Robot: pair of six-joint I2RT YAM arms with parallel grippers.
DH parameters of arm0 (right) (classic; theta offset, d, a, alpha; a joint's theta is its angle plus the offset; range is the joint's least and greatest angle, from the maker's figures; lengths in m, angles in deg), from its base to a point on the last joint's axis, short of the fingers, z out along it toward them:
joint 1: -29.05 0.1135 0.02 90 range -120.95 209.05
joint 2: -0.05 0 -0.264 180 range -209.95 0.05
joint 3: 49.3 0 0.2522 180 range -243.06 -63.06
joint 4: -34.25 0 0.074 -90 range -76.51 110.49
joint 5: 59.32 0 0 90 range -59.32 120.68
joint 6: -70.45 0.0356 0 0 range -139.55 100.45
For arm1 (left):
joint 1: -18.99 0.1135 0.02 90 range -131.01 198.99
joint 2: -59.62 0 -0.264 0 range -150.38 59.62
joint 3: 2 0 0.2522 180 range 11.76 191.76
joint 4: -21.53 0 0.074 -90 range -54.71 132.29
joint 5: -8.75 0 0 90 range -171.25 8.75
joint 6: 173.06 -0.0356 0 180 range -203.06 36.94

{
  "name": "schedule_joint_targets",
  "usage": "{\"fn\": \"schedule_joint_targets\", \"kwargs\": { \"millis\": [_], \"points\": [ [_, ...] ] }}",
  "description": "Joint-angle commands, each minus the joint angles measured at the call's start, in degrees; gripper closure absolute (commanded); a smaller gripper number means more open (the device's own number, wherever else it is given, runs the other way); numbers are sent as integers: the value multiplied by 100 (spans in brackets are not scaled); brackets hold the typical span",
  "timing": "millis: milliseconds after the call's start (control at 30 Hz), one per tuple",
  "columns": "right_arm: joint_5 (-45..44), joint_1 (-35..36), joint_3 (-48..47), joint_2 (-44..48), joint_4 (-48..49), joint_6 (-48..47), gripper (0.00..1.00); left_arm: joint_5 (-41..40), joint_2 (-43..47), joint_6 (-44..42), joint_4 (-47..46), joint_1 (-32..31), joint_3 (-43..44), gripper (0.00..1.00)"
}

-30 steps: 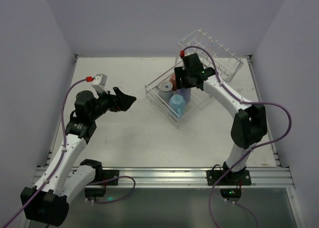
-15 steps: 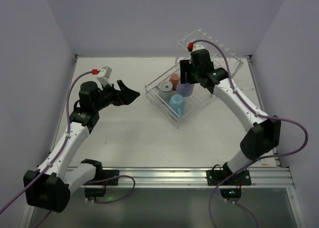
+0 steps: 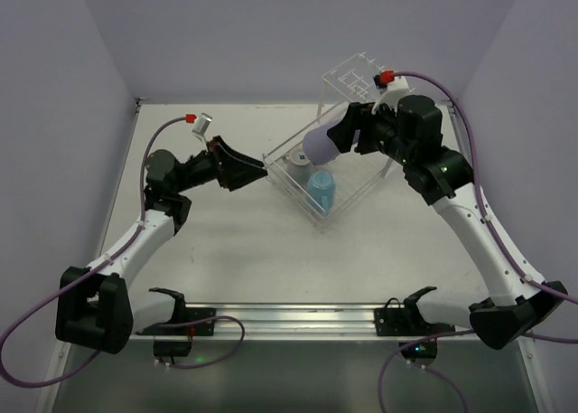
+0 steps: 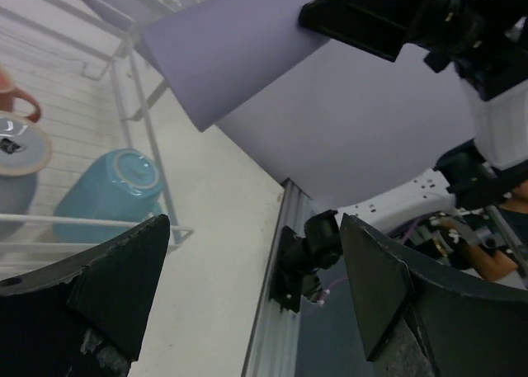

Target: Unload the cups from the dish rack

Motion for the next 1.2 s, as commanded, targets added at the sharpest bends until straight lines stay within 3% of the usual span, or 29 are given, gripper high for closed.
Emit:
{"fn": "schedule_joint_targets", "kwargs": {
  "millis": [0,200,767,1033,1167],
  "points": [
    [888,7,401,338,400,361,100,966,-64,1276,-2148,-40,-146,12],
    [1960,-2,1095,796,936,608,100,1195,-309,2805,-4326,-146,-357,19],
    [3813,-468,2150,1754,2641,1952,100,958,-213,2919,-4478,-199,-551,20],
    [4509,-494,2933,1421,4899,2830,100,-191,-345,4219,-5671,-260,-770,20],
    [4668,-494,3144,1165,5735,3130,100,-483,-485,4519,-5744,-313,-788,22]
  ]
}}
